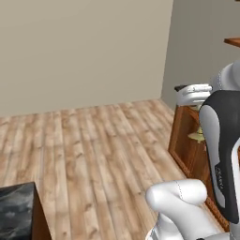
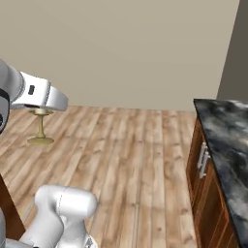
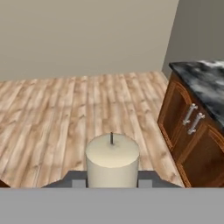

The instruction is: Get the candle and the liquor from the cabinet and move them to the dining counter.

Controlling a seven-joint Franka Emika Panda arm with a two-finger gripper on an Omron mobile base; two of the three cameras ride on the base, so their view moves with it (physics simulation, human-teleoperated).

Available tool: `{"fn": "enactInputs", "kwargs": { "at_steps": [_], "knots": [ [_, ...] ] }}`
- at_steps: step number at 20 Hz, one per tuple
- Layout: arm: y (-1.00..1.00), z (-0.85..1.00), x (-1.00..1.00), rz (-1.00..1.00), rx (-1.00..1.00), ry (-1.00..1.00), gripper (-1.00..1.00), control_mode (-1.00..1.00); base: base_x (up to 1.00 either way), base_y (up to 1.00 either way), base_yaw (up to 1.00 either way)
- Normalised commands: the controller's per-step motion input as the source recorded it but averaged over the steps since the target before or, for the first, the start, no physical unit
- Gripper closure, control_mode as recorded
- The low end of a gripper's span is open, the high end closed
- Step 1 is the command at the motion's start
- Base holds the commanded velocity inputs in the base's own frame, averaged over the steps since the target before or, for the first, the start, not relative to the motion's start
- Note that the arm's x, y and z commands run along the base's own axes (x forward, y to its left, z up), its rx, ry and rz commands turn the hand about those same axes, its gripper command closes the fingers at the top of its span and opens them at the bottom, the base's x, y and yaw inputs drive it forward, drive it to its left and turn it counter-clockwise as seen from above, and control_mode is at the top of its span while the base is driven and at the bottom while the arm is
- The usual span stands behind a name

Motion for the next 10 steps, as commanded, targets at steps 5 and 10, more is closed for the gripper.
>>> {"fn": "enactInputs", "kwargs": {
  "at_steps": [5,10],
  "knots": [
    [0.00,0.00,0.00,0.00,0.00,0.00,1.00,1.00,1.00,0.15,0.01],
    [0.00,0.00,0.00,0.00,0.00,0.00,1.00,1.00,1.00,0.08,0.24]
  ]
}}
